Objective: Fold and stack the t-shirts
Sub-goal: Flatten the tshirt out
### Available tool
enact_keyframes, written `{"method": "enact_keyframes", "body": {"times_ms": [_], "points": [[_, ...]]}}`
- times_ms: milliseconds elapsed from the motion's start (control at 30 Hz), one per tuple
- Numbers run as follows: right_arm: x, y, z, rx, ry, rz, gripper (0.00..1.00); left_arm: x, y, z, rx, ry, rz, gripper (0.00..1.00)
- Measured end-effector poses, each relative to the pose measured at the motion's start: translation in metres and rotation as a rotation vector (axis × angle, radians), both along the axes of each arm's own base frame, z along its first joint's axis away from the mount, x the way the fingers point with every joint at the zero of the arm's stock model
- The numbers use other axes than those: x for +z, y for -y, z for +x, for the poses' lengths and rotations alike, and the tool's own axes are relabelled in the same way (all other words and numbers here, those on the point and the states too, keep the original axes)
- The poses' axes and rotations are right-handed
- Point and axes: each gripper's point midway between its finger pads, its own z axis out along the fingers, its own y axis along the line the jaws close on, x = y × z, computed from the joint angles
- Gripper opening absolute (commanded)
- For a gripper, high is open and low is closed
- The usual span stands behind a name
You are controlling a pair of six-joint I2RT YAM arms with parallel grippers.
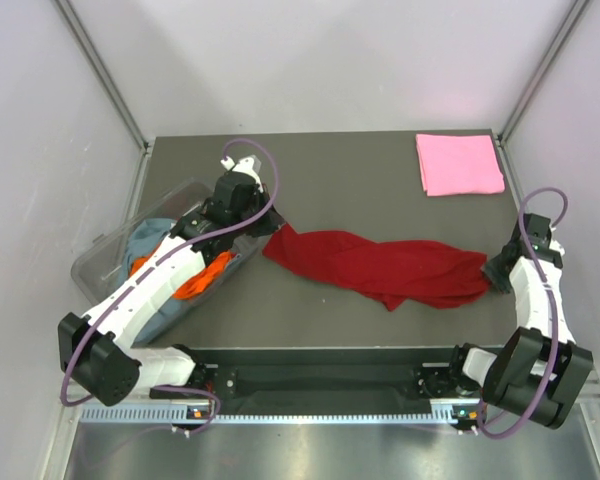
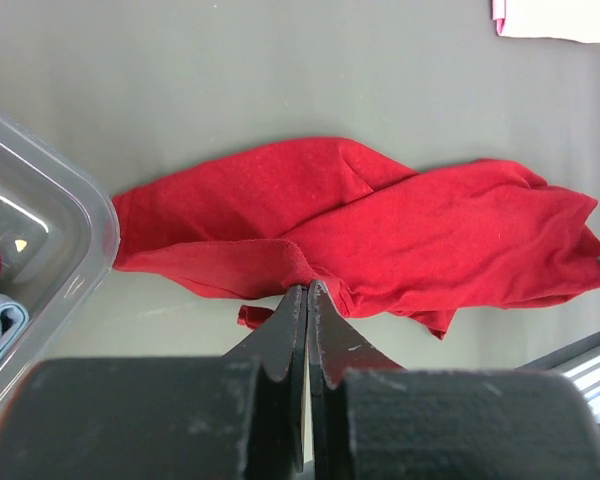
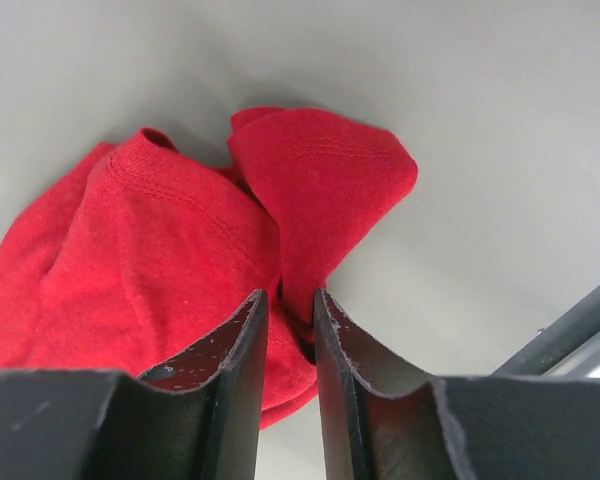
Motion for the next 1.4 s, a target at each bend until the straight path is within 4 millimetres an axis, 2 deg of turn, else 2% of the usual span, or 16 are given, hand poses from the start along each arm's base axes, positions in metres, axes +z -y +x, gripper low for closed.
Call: {"method": "enact_keyframes", "body": {"times_ms": [333, 433, 633, 800, 933, 967, 1100, 1267, 1367, 1400], "points": [[0.005, 0.02, -0.002, -0.054, -0.002, -0.098, 0.28, 0.004, 0.002, 0.003, -0.001, 0.012, -0.007, 0.0], [0.006, 0.027, 0.001, -0.077, 0.014, -0.128, 0.26, 0.009, 0.006, 0.01, -0.003, 0.021, -0.009, 0.0], [0.004, 0.031, 0.002, -0.093, 0.027, -0.14, 0.29, 0.015, 0.008, 0.015, 0.0, 0.026, -0.006, 0.0], [-0.008, 0.033, -0.006, -0.117, 0.009, -0.129, 0.34, 0.016, 0.006, 0.016, 0.01, 0.031, -0.001, 0.0], [-0.02, 0.033, -0.015, -0.145, -0.009, -0.107, 0.35, 0.016, 0.004, 0.017, 0.018, 0.03, 0.006, 0.0], [-0.022, 0.033, -0.015, -0.149, -0.007, -0.102, 0.35, 0.016, 0.004, 0.017, 0.019, 0.03, 0.006, 0.0], [-0.028, 0.034, -0.01, -0.151, 0.004, -0.097, 0.19, 0.015, 0.003, 0.017, 0.022, 0.028, 0.01, 0.0], [-0.027, 0.04, 0.0, -0.156, 0.039, -0.113, 0.18, 0.016, 0.002, 0.017, 0.029, 0.031, 0.013, 0.0], [-0.025, 0.042, 0.005, -0.157, 0.06, -0.121, 0.14, 0.019, 0.002, 0.02, 0.034, 0.038, 0.013, 0.0], [-0.025, 0.043, 0.007, -0.16, 0.065, -0.124, 0.09, 0.021, 0.003, 0.021, 0.035, 0.041, 0.013, 0.0]]}}
